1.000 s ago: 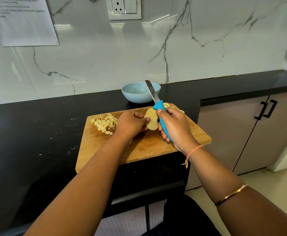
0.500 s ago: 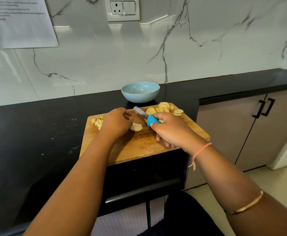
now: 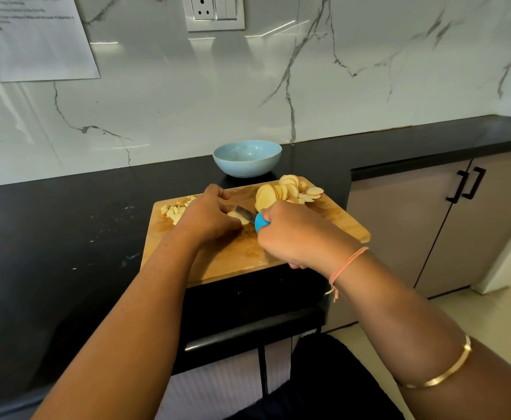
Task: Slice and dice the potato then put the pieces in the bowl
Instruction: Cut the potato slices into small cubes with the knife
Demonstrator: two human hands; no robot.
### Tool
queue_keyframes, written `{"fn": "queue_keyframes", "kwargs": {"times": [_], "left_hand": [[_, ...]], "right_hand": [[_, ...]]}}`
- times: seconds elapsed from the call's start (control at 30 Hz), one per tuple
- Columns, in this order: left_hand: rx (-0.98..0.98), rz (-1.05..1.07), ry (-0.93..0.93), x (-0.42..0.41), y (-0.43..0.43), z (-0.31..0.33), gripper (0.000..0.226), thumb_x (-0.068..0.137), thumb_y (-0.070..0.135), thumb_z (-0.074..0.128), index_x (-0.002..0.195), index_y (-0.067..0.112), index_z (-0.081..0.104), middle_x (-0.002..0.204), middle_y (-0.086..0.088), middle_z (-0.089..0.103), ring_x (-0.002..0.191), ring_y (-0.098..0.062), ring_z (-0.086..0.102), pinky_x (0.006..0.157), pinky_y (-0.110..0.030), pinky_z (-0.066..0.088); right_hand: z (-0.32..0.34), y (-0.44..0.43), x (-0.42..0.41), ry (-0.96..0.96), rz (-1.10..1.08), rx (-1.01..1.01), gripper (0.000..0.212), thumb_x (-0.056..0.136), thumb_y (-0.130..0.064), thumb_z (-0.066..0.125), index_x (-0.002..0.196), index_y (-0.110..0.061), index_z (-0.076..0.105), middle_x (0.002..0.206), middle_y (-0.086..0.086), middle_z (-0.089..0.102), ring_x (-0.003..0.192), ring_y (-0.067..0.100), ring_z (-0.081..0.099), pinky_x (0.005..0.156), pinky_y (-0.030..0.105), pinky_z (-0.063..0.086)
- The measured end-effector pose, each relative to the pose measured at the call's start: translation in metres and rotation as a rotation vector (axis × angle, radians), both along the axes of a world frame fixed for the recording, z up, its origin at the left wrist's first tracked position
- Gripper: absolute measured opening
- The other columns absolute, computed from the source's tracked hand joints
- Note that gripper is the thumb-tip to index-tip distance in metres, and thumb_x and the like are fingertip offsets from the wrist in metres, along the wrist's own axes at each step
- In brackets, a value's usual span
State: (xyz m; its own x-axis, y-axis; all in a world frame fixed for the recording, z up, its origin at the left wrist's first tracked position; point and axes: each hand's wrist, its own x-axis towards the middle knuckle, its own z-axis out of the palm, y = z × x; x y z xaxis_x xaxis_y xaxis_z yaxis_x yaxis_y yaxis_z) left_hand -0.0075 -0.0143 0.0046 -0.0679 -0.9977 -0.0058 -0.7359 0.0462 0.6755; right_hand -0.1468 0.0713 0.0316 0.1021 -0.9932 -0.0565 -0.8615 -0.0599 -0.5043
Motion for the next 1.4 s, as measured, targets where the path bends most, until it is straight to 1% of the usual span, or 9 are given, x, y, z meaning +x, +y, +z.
{"fn": "queue_keyframes", "kwargs": {"times": [0.1, 0.2, 0.27, 0.33, 0.5, 0.87, 1.0, 1.2, 1.4], "left_hand": [[-0.008, 0.009, 0.024, 0.000, 0.000, 0.000, 0.048, 0.081, 0.016, 0.074, 0.118, 0.019, 0.044, 0.102, -0.004, 0.062, 0.084, -0.014, 0.057, 0.058, -0.019, 0.042], [-0.018, 0.014, 0.030, 0.000, 0.000, 0.000, 0.047, 0.080, 0.016, 0.075, 0.114, 0.020, 0.043, 0.098, -0.002, 0.061, 0.085, -0.014, 0.057, 0.059, -0.019, 0.042], [-0.028, 0.009, 0.027, 0.001, 0.000, 0.000, 0.046, 0.079, 0.017, 0.076, 0.112, 0.020, 0.043, 0.096, 0.001, 0.060, 0.084, -0.012, 0.056, 0.059, -0.019, 0.042], [-0.036, 0.005, 0.028, 0.002, 0.000, -0.001, 0.046, 0.079, 0.018, 0.077, 0.111, 0.020, 0.044, 0.096, 0.003, 0.060, 0.085, -0.011, 0.056, 0.060, -0.019, 0.041], [-0.018, -0.010, 0.049, 0.004, -0.003, -0.002, 0.044, 0.079, 0.017, 0.076, 0.109, 0.021, 0.044, 0.100, 0.000, 0.060, 0.084, -0.011, 0.056, 0.063, -0.019, 0.045], [0.001, 0.039, 0.122, 0.007, -0.005, -0.004, 0.053, 0.079, 0.010, 0.075, 0.113, 0.021, 0.036, 0.100, -0.002, 0.054, 0.085, -0.014, 0.056, 0.063, -0.018, 0.046], [-0.004, 0.056, 0.152, 0.007, -0.006, -0.006, 0.063, 0.079, 0.005, 0.074, 0.121, 0.022, 0.031, 0.101, -0.003, 0.055, 0.087, -0.016, 0.059, 0.067, -0.020, 0.050], [-0.031, 0.084, 0.184, 0.006, -0.007, -0.007, 0.071, 0.079, 0.002, 0.074, 0.128, 0.022, 0.026, 0.103, -0.004, 0.055, 0.088, -0.017, 0.060, 0.062, -0.018, 0.047], [-0.035, 0.098, 0.172, 0.005, -0.008, -0.007, 0.074, 0.080, 0.003, 0.073, 0.131, 0.021, 0.023, 0.106, -0.006, 0.055, 0.091, -0.019, 0.060, 0.062, -0.019, 0.047]], "right_hand": [[0.002, 0.014, -0.002, 0.034, 0.031, -0.022, 0.040, 0.093, -0.020, 0.043, 0.133, -0.015, 0.046, 0.079, 0.000, 0.050, 0.068, 0.016, 0.052, 0.062, 0.028, 0.046], [0.001, 0.033, -0.006, 0.067, 0.053, -0.043, 0.040, 0.094, -0.021, 0.043, 0.134, -0.017, 0.046, 0.082, -0.004, 0.047, 0.089, 0.019, 0.056, 0.081, 0.033, 0.051], [0.002, 0.043, -0.010, 0.090, 0.047, -0.040, 0.039, 0.095, -0.022, 0.043, 0.134, -0.019, 0.047, 0.085, -0.006, 0.047, 0.093, 0.018, 0.056, 0.088, 0.037, 0.051], [0.005, 0.046, -0.015, 0.108, 0.035, -0.042, 0.038, 0.094, -0.024, 0.044, 0.132, -0.019, 0.050, 0.089, -0.005, 0.053, 0.088, 0.016, 0.057, 0.085, 0.036, 0.053], [0.006, 0.029, -0.015, 0.027, -0.007, -0.089, 0.041, 0.092, -0.022, 0.044, 0.132, -0.019, 0.051, 0.088, -0.002, 0.055, 0.067, 0.014, 0.053, 0.061, 0.029, 0.048], [-0.013, -0.002, 0.011, -0.042, 0.000, -0.046, 0.042, 0.096, -0.024, 0.042, 0.137, -0.018, 0.045, 0.106, 0.004, 0.059, 0.091, 0.021, 0.060, 0.076, 0.032, 0.050], [-0.013, -0.005, 0.012, -0.050, -0.001, -0.030, 0.042, 0.095, -0.024, 0.043, 0.137, -0.019, 0.044, 0.101, 0.002, 0.057, 0.090, 0.019, 0.059, 0.080, 0.034, 0.052], [-0.004, -0.006, 0.012, -0.018, 0.011, 0.013, 0.045, 0.094, -0.023, 0.044, 0.138, -0.018, 0.041, 0.082, 0.000, 0.047, 0.062, 0.013, 0.047, 0.062, 0.028, 0.047], [0.005, 0.014, 0.000, 0.020, 0.027, 0.037, 0.045, 0.090, -0.013, 0.043, 0.135, -0.014, 0.045, 0.083, 0.010, 0.059, 0.051, 0.016, 0.052, 0.046, 0.024, 0.041]]}}
